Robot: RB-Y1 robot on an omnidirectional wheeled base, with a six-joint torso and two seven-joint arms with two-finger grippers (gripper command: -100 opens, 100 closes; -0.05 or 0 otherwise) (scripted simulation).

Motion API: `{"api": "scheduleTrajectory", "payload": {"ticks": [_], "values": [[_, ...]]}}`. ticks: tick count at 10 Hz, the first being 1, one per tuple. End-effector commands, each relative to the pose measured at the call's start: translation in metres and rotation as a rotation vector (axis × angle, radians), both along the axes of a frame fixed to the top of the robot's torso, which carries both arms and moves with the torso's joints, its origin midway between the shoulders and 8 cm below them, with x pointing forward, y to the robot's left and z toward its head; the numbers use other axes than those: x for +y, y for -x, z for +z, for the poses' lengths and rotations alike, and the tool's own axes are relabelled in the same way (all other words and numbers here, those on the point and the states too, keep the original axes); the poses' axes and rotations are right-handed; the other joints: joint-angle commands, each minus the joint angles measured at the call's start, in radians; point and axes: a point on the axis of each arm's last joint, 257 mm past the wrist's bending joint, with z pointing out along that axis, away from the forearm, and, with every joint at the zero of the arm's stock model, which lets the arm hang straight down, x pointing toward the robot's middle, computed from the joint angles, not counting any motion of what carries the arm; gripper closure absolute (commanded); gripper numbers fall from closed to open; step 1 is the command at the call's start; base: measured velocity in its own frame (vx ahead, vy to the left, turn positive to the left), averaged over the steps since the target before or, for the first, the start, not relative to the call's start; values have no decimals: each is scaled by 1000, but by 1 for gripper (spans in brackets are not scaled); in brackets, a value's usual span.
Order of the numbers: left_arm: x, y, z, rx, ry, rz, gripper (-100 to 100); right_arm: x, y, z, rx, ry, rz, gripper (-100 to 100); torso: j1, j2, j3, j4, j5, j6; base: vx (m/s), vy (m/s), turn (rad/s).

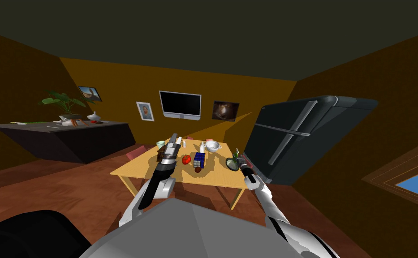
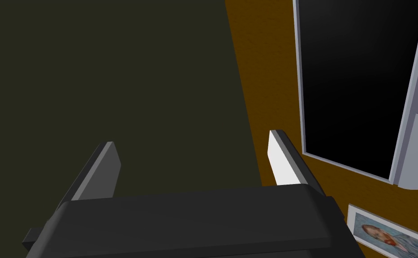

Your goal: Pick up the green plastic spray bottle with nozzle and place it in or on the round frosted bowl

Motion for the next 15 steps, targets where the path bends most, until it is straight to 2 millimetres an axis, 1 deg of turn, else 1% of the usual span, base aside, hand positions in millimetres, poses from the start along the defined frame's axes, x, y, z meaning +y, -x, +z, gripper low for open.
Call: {"api": "scheduleTrajectory", "payload": {"ticks": [1,2,3,4,5,6,7,8,9,10,11,12,14,15], "values": [[0,0,0,0,0,0,0,0,0,0,0,0,0,0,0,0,0,0,0,0,0,0,0],[0,0,0,0,0,0,0,13,-7,8,0,0,21,-100,0,0,0,0,0,0,-14,-9,-76],[0,0,0,0,0,0,0,24,-14,17,-7,5,34,-100,0,1,0,0,0,0,-31,-20,-100],[0,0,0,0,0,0,0,25,-14,16,-1,1,40,-100,-1,2,1,0,0,0,-29,-21,-35],[0,0,0,0,0,0,0,36,-20,25,-6,5,53,-100,-1,2,1,0,0,0,-27,-20,-64],[0,0,0,0,0,0,0,37,-20,24,-3,3,56,-100,-1,2,1,0,0,0,-19,-12,-38],[0,0,0,0,0,0,0,48,-26,34,-9,9,69,-100,-1,2,1,0,0,0,-22,-17,-65],[0,0,0,0,0,0,0,48,-26,33,-6,5,70,-100,-1,2,1,0,0,0,-17,-13,-35],[0,0,0,0,0,0,0,59,-32,43,-13,9,81,-100,-1,1,1,0,0,0,-18,-16,-81],[0,0,0,0,0,0,0,59,-32,43,-11,8,82,-100,-1,1,1,0,0,0,-18,-12,-31],[0,0,0,0,0,0,0,69,-37,53,-19,11,91,-100,-1,1,1,0,0,0,-24,-16,-58],[0,0,0,0,0,0,0,70,-37,53,-18,12,92,-100,-1,2,1,0,0,0,-20,-11,-29],[0,0,0,0,0,0,0,89,-47,77,-41,15,102,-100,-1,2,1,0,0,0,-29,-19,-93],[0,0,0,0,0,0,0,90,-47,75,-38,31,106,-100,-1,2,1,0,0,0,-27,-20,-30]]}}
